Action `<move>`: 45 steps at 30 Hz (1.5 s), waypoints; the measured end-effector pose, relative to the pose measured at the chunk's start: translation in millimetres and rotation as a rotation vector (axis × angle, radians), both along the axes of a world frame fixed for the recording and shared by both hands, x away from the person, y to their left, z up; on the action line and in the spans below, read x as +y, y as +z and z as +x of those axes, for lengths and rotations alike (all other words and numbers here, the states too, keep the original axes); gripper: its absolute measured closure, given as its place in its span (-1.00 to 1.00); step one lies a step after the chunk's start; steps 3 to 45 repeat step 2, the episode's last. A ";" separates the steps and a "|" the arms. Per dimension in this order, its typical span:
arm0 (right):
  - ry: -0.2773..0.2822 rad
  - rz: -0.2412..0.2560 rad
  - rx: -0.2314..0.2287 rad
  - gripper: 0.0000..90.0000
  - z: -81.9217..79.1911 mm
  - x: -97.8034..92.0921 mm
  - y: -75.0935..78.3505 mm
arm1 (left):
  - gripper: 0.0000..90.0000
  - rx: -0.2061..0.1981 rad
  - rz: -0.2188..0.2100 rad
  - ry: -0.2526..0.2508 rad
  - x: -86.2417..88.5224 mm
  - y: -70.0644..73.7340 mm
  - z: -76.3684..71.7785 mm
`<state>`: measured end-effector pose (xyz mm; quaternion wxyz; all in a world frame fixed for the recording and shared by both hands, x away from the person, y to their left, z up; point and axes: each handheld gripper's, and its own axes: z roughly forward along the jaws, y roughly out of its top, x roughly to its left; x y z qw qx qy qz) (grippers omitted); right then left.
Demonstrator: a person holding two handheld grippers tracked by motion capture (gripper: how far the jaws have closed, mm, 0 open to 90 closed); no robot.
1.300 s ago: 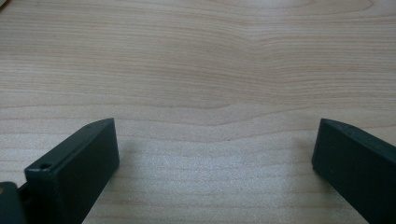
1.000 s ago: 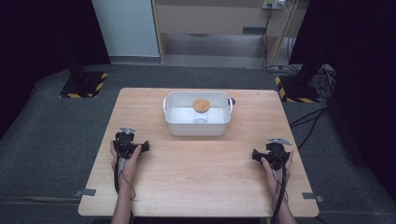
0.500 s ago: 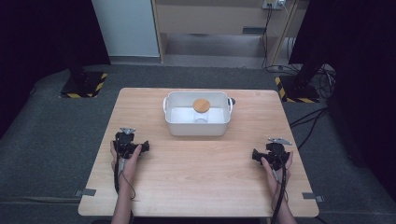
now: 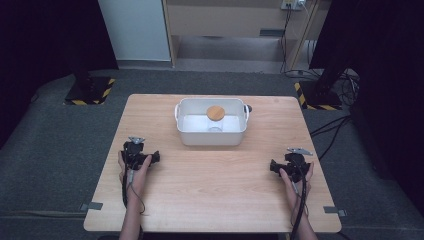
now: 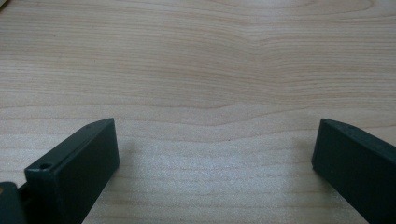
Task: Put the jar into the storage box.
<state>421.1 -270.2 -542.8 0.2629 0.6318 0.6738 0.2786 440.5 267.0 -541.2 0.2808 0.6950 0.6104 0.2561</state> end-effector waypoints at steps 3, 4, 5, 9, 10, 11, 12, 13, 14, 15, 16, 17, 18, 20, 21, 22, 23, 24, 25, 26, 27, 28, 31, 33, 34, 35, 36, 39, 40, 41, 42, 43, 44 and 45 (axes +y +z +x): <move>0.001 -0.001 -0.001 -0.98 0.0 -0.1 0.0 | -0.99 0.000 0.000 0.000 0.0 0.0 0.0; 0.001 -0.001 -0.001 -0.98 0.0 -0.1 0.0 | -0.99 0.000 0.000 0.000 0.0 0.0 0.0; 0.001 -0.001 -0.001 -0.98 0.0 -0.1 0.0 | -0.99 0.000 0.000 0.000 0.0 0.0 0.0; 0.001 -0.001 -0.001 -0.98 0.0 -0.1 0.0 | -0.99 0.000 0.000 0.000 0.0 0.0 0.0; 0.001 -0.001 -0.001 -0.98 0.0 -0.1 0.0 | -0.99 0.000 0.000 0.000 0.0 0.0 0.0; 0.001 -0.001 -0.001 -0.98 0.0 -0.1 0.0 | -0.99 0.000 0.000 0.000 0.0 0.0 0.0; 0.001 -0.001 -0.001 -0.98 0.0 -0.1 0.0 | -0.99 0.000 0.000 0.000 0.0 0.0 0.0; 0.001 -0.001 -0.001 -0.98 0.0 -0.1 0.0 | -0.99 0.000 0.000 0.000 0.0 0.0 0.0; 0.001 -0.001 -0.001 -0.98 0.0 -0.1 0.0 | -0.99 0.000 0.000 0.000 0.0 0.0 0.0; 0.001 -0.001 -0.001 -0.98 0.0 -0.1 0.0 | -0.99 0.000 0.000 0.000 0.0 0.0 0.0; 0.001 -0.001 -0.001 -0.98 0.0 -0.1 0.0 | -0.99 0.000 0.000 0.000 0.0 0.0 0.0; 0.001 -0.001 -0.001 -0.98 0.0 -0.1 0.0 | -0.99 0.000 0.000 0.000 0.0 0.0 0.0; 0.001 -0.001 -0.001 -0.98 0.0 -0.1 0.0 | -0.99 0.000 0.000 0.000 0.0 0.0 0.0; 0.001 -0.001 -0.001 -0.98 0.0 -0.1 0.0 | -0.99 0.000 0.000 0.000 0.0 0.0 0.0; 0.001 -0.001 -0.001 -0.98 0.0 -0.1 0.0 | -0.99 0.000 0.000 0.000 0.0 0.0 0.0; 0.001 -0.001 -0.001 -0.98 0.0 -0.1 0.0 | -0.99 0.000 0.000 0.000 0.0 0.0 0.0; 0.001 -0.001 -0.001 -0.98 0.0 -0.1 0.0 | -0.99 0.000 0.000 0.000 0.0 0.0 0.0; 0.001 -0.001 -0.001 -0.98 0.0 -0.1 0.0 | -0.99 0.000 0.000 0.000 0.0 0.0 0.0; 0.001 -0.001 -0.001 -0.98 0.0 -0.1 0.0 | -0.99 0.000 0.000 0.000 0.0 0.0 0.0; 0.001 -0.001 -0.001 -0.98 0.0 -0.1 0.0 | -0.99 0.000 0.000 0.000 0.0 0.0 0.0; 0.001 -0.001 -0.001 -0.98 0.0 -0.1 0.0 | -0.99 0.000 0.000 0.000 0.0 0.0 0.0; 0.001 -0.001 -0.001 -0.98 0.0 -0.1 0.0 | -0.99 0.000 0.000 0.000 0.0 0.0 0.0; 0.001 -0.001 -0.001 -0.98 0.0 -0.1 0.0 | -0.99 0.000 0.000 0.000 0.0 0.0 0.0; 0.001 -0.001 -0.001 -0.98 0.0 -0.1 0.0 | -0.99 0.000 0.000 0.000 0.0 0.0 0.0; 0.001 -0.001 -0.001 -0.98 0.0 -0.1 0.0 | -0.99 0.000 0.000 0.000 0.0 0.0 0.0; 0.001 -0.001 -0.001 -0.98 0.0 -0.1 0.0 | -0.99 0.000 0.000 0.000 0.0 0.0 0.0; 0.001 -0.001 -0.001 -0.98 0.0 -0.1 0.0 | -0.99 0.000 0.000 0.000 0.0 0.0 0.0; 0.001 -0.001 -0.001 -0.98 0.0 -0.1 0.0 | -0.99 0.000 0.000 0.000 0.0 0.0 0.0; 0.001 -0.001 -0.001 -0.98 0.0 -0.1 0.0 | -0.99 0.000 0.000 0.000 0.0 0.0 0.0; 0.001 -0.001 -0.001 -0.98 0.0 -0.1 0.0 | -0.99 0.000 0.000 0.000 0.0 0.0 0.0; 0.001 -0.001 -0.001 -0.98 0.0 -0.1 0.0 | -0.99 0.000 0.000 0.000 0.0 0.0 0.0; 0.001 -0.001 -0.001 -0.98 0.0 -0.1 0.0 | -0.99 0.000 0.000 0.000 0.0 0.0 0.0; 0.001 -0.001 -0.001 -0.98 0.0 -0.1 0.0 | -0.99 0.000 0.000 0.000 0.0 0.0 0.0; 0.001 -0.001 -0.001 -0.98 0.0 -0.1 0.0 | -0.99 0.000 0.000 0.000 0.0 0.0 0.0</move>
